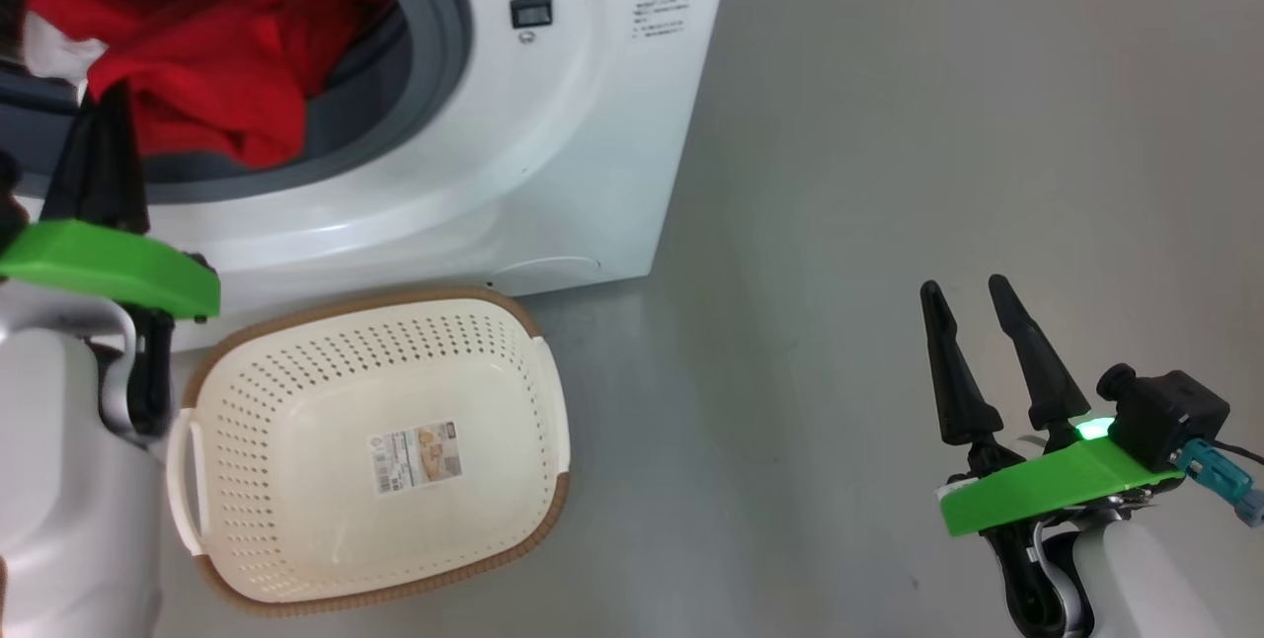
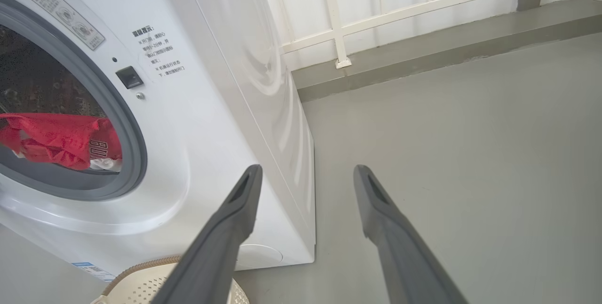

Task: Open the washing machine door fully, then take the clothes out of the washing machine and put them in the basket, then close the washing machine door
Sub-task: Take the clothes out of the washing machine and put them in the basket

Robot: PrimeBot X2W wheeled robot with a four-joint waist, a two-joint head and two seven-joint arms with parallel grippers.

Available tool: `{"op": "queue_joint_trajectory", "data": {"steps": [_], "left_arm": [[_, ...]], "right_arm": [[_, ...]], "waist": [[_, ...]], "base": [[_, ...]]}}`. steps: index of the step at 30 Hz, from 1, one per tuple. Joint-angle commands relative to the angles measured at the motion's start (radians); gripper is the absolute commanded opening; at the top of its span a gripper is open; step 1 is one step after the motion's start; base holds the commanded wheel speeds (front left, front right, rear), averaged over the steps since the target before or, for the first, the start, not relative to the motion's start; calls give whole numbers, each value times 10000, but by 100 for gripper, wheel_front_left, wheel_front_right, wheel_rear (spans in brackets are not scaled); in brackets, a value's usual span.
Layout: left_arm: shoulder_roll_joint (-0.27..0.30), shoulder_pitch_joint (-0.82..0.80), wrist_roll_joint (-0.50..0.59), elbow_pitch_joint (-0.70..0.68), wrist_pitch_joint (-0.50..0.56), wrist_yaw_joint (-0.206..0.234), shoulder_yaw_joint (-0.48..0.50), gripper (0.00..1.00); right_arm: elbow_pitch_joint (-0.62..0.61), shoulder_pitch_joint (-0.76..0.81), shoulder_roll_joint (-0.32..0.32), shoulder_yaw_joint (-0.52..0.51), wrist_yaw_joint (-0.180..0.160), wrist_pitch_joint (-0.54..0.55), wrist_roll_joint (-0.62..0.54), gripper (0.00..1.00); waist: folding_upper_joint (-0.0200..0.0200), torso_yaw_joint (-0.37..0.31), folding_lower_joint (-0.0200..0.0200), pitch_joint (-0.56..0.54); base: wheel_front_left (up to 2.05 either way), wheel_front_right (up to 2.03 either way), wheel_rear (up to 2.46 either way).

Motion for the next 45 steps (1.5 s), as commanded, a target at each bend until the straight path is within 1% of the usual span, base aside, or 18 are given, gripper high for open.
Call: {"op": "queue_joint_trajectory", "data": {"steps": [1, 6, 14, 20, 21, 27, 30, 34, 37, 40, 45], "left_arm": [[265, 377, 70, -712, -90, -88, 467, 0], [-132, 1375, 213, -2162, -90, -169, 947, 0], [-717, 2560, 373, -4689, -91, -218, 1240, 0], [-1077, 3293, 532, -6721, -91, -224, 1267, 0], [-1162, 3514, 573, -7226, -91, -225, 1213, 0], [-1396, 4102, 627, -8474, -91, -226, 1116, 0], [-1470, 4460, 708, -8600, -91, -225, 932, 0], [-1561, 4808, 602, -8267, -91, -225, 695, 0], [-1623, 5092, 553, -7569, -91, -225, 428, 0], [-1651, 5204, 615, -6576, -91, -224, 284, 0], [-1605, 5001, 775, -4851, -91, -226, 191, 0]], "right_arm": [[-192, 133, -1, 110, 62, -65, -132, 100], [-141, 316, -1, 23, 62, -65, -187, 100], [-107, 518, -1, -78, 62, -65, -298, 100], [-164, 663, -1, -128, 62, -65, -347, 100], [-178, 691, -1, -140, 62, -65, -364, 100], [-183, 682, -1, -161, 62, -65, -400, 100], [-172, 655, -1, -132, 62, -65, -401, 100], [-155, 609, -1, -91, 62, -65, -393, 100], [-159, 544, -1, -49, 62, -65, -363, 100], [-159, 443, -1, 43, 62, -65, -335, 100], [-196, 249, -1, 163, 62, -65, -299, 100]], "waist": [[0, 325, 0, -353], [0, 520, 0, -727], [0, 790, 0, -1121], [0, 954, 0, -1209], [0, 997, 0, -1213], [0, 1066, 0, -1177], [0, 1073, 0, -1127], [0, 1063, 0, -1044], [0, 1042, 0, -923], [0, 987, 0, -772], [0, 863, 0, -429]], "base": [[0, 0, 0], [0, 0, 0], [0, 0, 0], [0, 0, 0], [0, 0, 0], [0, 0, 0], [0, 0, 0], [0, 0, 0], [0, 0, 0], [0, 0, 0], [0, 0, 0]]}}
